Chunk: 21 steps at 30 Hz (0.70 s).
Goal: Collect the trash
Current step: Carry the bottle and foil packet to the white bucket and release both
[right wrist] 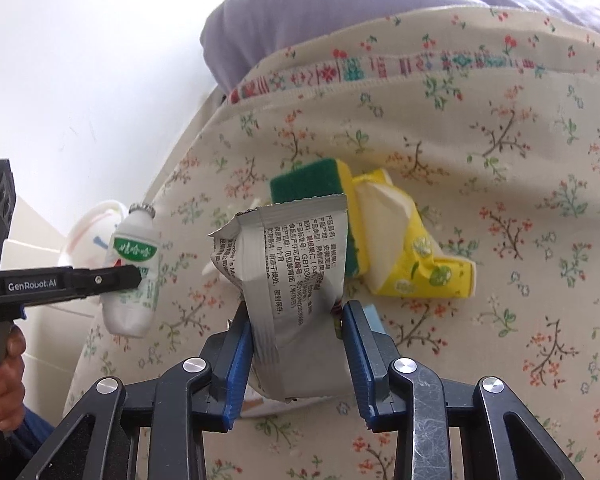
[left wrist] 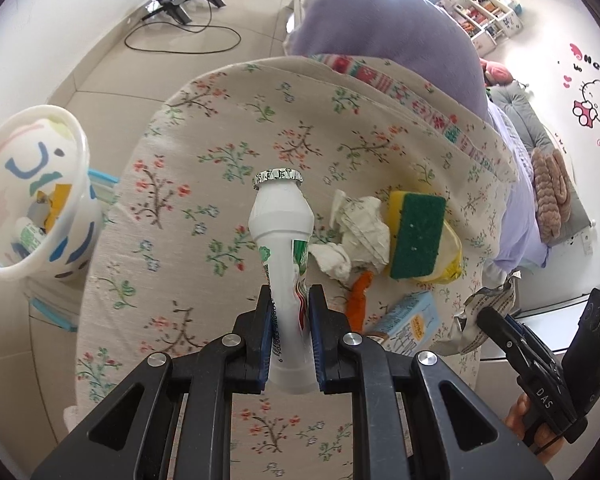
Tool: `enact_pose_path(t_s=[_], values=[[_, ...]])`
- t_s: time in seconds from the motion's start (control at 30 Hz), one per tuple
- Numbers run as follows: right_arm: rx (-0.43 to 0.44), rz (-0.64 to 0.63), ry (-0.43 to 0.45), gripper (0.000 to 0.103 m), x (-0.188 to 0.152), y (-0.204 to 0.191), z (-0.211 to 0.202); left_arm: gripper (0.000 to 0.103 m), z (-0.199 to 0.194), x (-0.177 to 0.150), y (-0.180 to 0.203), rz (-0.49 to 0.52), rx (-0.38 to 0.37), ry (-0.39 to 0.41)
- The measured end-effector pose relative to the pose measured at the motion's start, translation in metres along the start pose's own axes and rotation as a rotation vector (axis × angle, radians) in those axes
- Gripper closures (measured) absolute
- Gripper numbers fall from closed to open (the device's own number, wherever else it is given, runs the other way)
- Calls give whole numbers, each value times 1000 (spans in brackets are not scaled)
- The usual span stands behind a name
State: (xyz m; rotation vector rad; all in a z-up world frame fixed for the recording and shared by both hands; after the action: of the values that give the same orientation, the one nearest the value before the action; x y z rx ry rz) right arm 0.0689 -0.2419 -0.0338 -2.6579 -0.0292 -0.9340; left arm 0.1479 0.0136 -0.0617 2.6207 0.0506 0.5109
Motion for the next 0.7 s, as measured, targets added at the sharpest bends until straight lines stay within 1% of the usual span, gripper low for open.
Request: enact_pose_path(t_s=[0.03,0.07,0.23,0.27,0.33,0.47,0.53,0.63,0.7], values=[[-1,-2,3,74,1,-2,0,85,-1,1,-3,-4,1,1],[-2,-5,4,76,2,-4,2,85,-2,2,-7,-12,1,2],[4,-23,6,81,7,-16,13,85,-12,10,-33,-55,2,21],[7,-26,8,92,8,-18,15,85,-15,13,-40,-61,6,28],[8,-30,12,93,10,-23,17,85,-19,17,-52,-78,21,37],[19,-34,9,93,12,-34,25,85,-29,24,-80,-132,10,52],[26,-31,12,93,14,-39,29,85,-37,29,-96,-158,19,71],[44,-44,26,93,19,-54,33,85,-46,35,-124,-204,48,79],[65,-63,30,93,22,-67,38,85,-51,39,-142,-243,52,80]])
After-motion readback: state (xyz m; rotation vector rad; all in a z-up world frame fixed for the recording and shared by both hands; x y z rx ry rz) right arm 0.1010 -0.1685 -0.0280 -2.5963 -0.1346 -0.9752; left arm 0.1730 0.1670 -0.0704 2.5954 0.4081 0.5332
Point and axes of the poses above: each gripper's, at about its wrist camera, not at the fingertips, and z roughly the way its jaws point, y to its right, x to its top, the point moved 2 cm from there along z, roughly the way its jaws point, and after that the axes turned 4 degrees about y, right-handed, at the moved point
